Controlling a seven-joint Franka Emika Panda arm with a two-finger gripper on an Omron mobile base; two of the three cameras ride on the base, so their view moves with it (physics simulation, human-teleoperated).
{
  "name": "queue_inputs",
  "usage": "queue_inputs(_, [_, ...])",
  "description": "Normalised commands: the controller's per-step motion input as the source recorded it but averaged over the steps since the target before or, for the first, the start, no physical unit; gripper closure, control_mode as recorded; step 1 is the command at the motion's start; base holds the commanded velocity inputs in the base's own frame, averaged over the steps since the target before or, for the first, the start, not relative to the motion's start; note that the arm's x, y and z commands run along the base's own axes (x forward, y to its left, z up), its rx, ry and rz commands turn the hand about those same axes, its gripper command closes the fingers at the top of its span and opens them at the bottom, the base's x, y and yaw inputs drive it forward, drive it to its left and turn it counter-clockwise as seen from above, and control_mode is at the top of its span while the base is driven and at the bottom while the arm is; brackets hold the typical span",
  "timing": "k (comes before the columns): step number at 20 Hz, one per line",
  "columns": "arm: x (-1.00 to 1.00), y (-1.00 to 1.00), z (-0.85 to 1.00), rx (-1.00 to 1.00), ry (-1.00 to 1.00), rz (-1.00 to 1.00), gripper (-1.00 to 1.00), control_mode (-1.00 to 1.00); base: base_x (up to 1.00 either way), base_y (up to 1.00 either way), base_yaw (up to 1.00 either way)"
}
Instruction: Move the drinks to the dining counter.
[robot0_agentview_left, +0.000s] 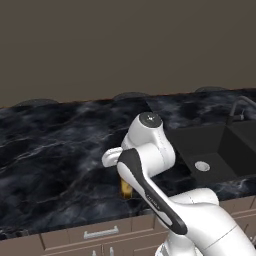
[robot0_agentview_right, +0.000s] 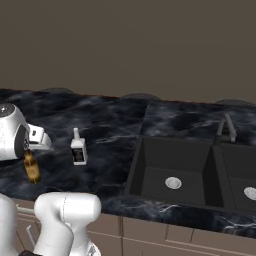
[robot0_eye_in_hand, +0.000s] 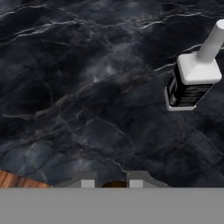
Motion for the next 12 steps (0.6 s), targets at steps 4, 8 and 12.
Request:
queue_inputs(4, [0.05,0.0,-0.1,0.0,-0.04,0.0,1.0,-1.0,0.0,0.0,0.0])
queue_inputs(8, [0.07,0.0,-0.2,0.0,-0.05,0.0,1.0,-1.0,0.0,0.0,0.0])
queue_inputs(12, [0.1,0.0,-0.24,0.0,-0.02,0.0,1.0,-1.0,0.0,0.0,0.0])
